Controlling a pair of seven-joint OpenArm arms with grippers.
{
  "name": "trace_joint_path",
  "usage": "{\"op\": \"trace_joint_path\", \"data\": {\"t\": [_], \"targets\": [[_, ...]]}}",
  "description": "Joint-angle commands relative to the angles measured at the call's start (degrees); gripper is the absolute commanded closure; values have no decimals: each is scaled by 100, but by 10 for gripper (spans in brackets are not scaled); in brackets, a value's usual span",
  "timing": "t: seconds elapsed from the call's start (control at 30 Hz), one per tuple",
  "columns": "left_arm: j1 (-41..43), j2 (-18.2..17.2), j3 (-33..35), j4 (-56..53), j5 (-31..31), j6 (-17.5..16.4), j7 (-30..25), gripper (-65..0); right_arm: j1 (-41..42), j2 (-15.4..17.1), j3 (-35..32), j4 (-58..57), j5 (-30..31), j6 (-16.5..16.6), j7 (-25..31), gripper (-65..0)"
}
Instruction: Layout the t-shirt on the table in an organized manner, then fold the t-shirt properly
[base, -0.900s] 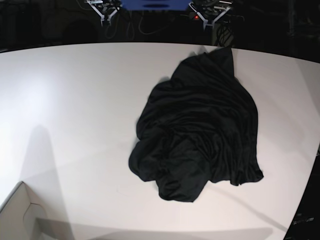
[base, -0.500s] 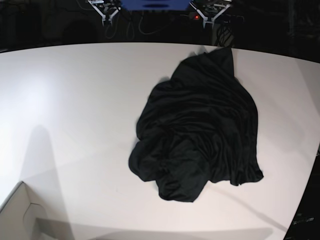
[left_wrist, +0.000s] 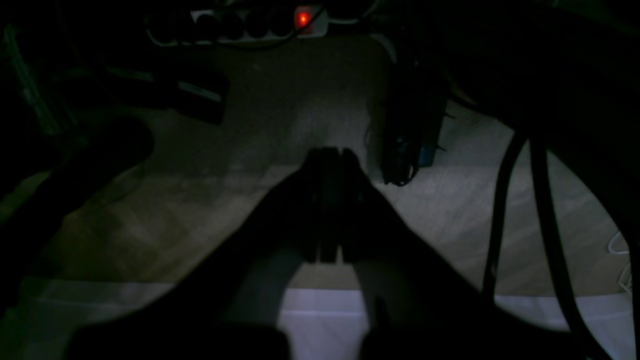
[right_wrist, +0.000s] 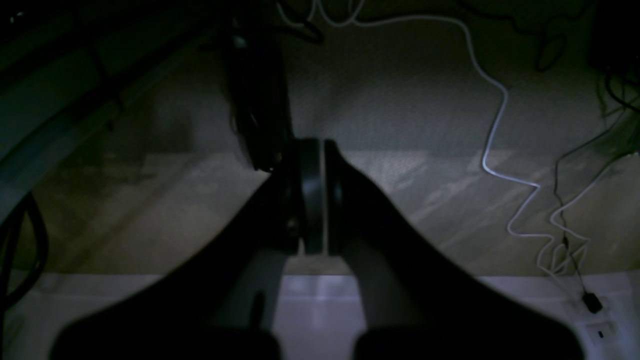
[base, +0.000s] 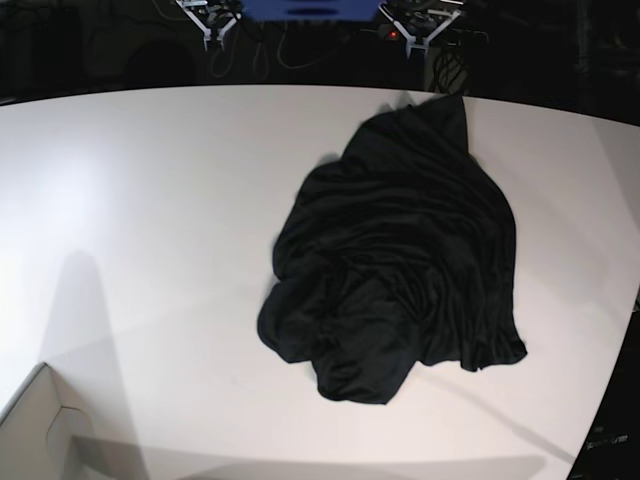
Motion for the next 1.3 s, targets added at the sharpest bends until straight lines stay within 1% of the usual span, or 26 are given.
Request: {"op": "trace_joint_path", "data": {"t": [0.0,0.63,0.7,0.77,0.83,0.87,1.0,1.07,1.2,1.27], "targets": [[3,1,3,2,-8,40,-21,0,-27,1,14,17,23,54,27,0],[38,1,3,11,-8,40,-38,0,-123,1,-3,34,23,54,53,0],[73,1,3,160,-8,40,-21,0,-159,1,-12,105,23,54,62,0],[276,1,3,451,-8,40,5,0,-334,1,-12,272,23,54,36,0],[575,-26,3,934,-8,40,14,0,-581,1,-12,650,23,54,36,0],[715,-96,-5,1171,-8,40,23,0,-748,1,-12,887,23,54,27,0],[1401,-175,-5,2446,-17,40,594,0,-1583,28,-21,2074,23,54,27,0],[1823,-307,-5,3290,-17,40,937,0,-2066,37,-30,2821,23,54,27,0],[2790,-430,-5,5338,-17,40,1351,0,-3068,142,-30,4474,23,54,27,0],[3142,-571,-5,6235,-17,40,1658,0,-3508,160,-21,5256,23,54,27,0]]}}
